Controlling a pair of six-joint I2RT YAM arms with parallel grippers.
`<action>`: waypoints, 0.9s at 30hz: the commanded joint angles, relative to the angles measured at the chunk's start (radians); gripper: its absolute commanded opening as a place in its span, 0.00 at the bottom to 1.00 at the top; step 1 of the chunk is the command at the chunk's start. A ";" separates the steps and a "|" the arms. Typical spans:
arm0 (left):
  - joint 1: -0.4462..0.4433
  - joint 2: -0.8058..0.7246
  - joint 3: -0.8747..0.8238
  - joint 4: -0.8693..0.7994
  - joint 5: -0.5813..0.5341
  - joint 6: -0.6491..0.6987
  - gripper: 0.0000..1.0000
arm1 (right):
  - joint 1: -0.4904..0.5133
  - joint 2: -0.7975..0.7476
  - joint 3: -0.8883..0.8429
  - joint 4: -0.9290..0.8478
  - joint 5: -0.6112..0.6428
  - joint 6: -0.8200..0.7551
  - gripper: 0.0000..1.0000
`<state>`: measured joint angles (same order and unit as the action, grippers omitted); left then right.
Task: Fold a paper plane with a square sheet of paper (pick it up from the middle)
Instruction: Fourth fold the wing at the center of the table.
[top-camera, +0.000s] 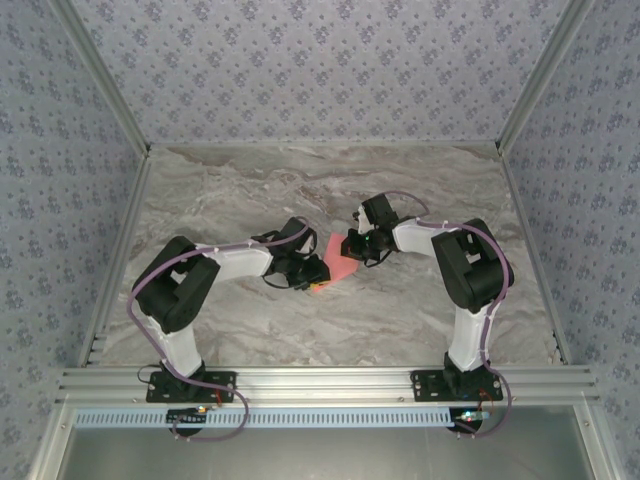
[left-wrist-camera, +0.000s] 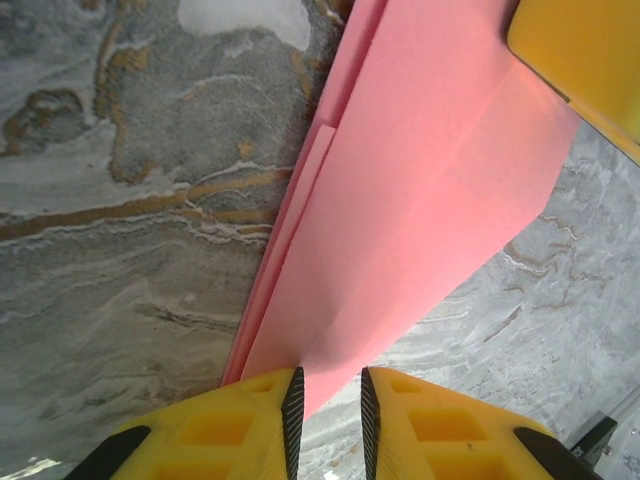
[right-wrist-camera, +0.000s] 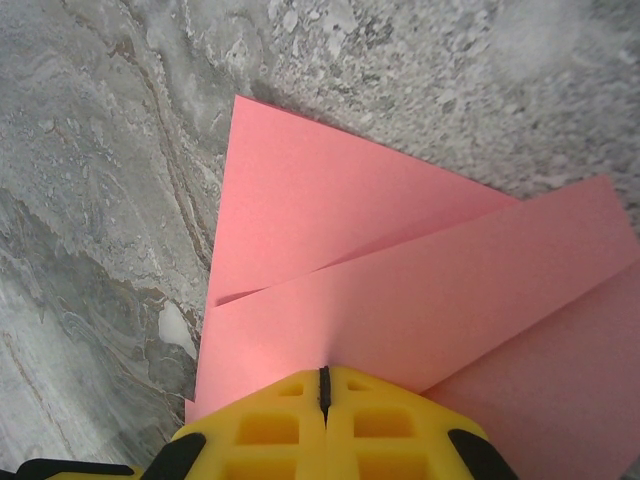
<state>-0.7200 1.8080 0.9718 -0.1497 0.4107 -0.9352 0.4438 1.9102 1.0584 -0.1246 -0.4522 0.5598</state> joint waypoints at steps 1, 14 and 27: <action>0.007 -0.003 -0.025 -0.051 -0.033 -0.017 0.24 | -0.003 0.077 -0.028 -0.116 0.127 -0.017 0.00; 0.007 -0.035 -0.119 -0.045 -0.018 -0.040 0.25 | -0.005 0.090 -0.011 -0.165 0.183 -0.003 0.00; 0.017 -0.140 -0.203 -0.063 0.002 -0.051 0.21 | -0.022 0.090 -0.023 -0.163 0.196 0.015 0.00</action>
<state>-0.7109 1.6875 0.7910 -0.0681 0.4080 -0.9817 0.4438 1.9186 1.0790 -0.1581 -0.4416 0.5686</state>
